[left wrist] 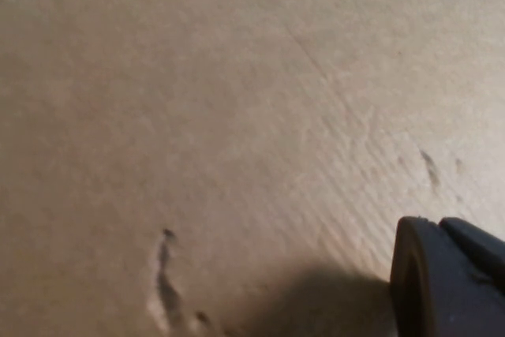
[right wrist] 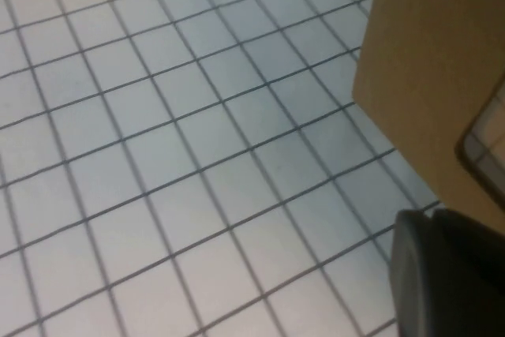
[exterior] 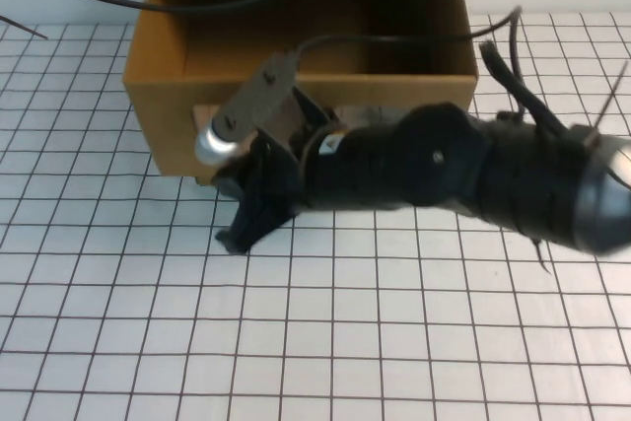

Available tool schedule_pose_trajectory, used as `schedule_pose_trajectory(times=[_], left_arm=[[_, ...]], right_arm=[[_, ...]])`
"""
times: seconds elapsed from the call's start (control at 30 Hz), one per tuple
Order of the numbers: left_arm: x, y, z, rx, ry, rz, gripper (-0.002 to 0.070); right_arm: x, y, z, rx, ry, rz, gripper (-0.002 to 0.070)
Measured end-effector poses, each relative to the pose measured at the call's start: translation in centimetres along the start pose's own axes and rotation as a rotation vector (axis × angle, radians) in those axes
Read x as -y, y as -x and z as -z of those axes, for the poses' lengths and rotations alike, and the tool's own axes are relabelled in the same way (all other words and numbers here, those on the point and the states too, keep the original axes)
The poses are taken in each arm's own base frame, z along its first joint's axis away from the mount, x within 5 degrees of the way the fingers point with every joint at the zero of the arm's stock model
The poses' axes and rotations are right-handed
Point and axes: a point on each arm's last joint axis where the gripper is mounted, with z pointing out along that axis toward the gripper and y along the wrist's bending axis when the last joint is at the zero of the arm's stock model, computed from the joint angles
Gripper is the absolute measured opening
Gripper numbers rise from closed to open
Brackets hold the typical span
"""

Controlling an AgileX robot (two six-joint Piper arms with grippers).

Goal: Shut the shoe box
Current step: Close the shoe box with your right arm

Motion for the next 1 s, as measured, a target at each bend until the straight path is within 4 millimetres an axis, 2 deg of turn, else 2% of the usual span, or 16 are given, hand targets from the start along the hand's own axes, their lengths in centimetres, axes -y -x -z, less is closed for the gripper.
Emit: schedule_pose_trajectory(times=[0.27,0.5,0.73,0.9,1.0], left_arm=[[0.2,-0.1,0.0,-0.010,-0.021,0.006,-0.0005],[0.2,-0.1,0.0,-0.009,-0.023,0.007,-0.0005],[0.2,-0.1,0.0,-0.012,-0.024,0.005,-0.0005],[0.2,-0.1,0.0,-0.013,-0.024,0.005,-0.0005],[0.2,-0.1,0.0,-0.013,-0.025,0.005,-0.0005]], right_arm=[[5.2,1.2,-3.2,0.041,-0.090,-0.025,-0.0013],[7.9,1.8,-5.7,0.068,-0.119,-0.034,-0.0014],[8.5,2.3,-7.0,0.081,-0.112,-0.032,-0.0013],[8.5,2.3,-6.8,0.073,-0.100,-0.021,-0.0013],[8.4,3.1,-6.0,0.089,-0.101,0.000,-0.0013]])
